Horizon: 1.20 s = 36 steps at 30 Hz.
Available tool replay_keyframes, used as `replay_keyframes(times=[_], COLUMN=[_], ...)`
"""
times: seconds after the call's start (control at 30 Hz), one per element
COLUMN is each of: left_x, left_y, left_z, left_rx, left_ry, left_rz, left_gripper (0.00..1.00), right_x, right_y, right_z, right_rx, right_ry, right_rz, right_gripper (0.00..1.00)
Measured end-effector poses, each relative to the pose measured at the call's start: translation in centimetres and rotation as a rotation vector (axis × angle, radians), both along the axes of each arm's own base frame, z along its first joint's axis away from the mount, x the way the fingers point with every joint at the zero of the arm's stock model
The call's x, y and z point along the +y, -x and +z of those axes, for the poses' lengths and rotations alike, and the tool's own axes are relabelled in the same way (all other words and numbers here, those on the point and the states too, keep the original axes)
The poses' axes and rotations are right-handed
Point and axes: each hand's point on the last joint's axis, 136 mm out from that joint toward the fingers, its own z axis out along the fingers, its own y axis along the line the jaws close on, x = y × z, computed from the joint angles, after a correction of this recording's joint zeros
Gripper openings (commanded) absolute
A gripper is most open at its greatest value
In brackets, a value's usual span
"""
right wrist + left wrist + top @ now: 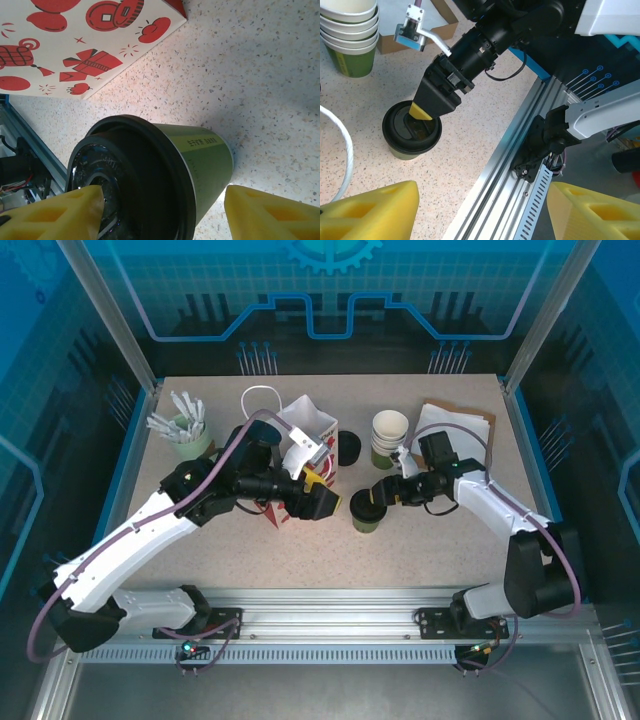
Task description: Pack the takeout coffee
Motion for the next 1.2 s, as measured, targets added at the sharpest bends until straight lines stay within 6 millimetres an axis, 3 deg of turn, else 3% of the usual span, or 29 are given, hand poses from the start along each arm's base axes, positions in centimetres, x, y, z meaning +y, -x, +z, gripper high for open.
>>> replay_keyframes(times=[0.63, 0.87, 1.2], left_x=[-0.4, -0.5, -0.3], left_y=[0.5, 0.7, 1.6], left_z=[0.1, -0.1, -3.7], left_rx=[-0.007, -0.004, 0.007], left_ry=[0.001, -0.003, -0.151], left_rz=[-0.019, -0.026, -0.057], left_gripper=[0.69, 0.70, 0.72], right_x=[1.2, 3.2, 7.0], right_y=[0.7, 1.6, 4.5], right_z=[-0.4, -0.3, -0.4], right_rx=[0.009, 0.011, 0.030], right_ry=[-0.091, -0.103, -0.093], right_rz=[0.035, 0.081, 0.185], right_gripper=[0.48, 0.48, 0.56])
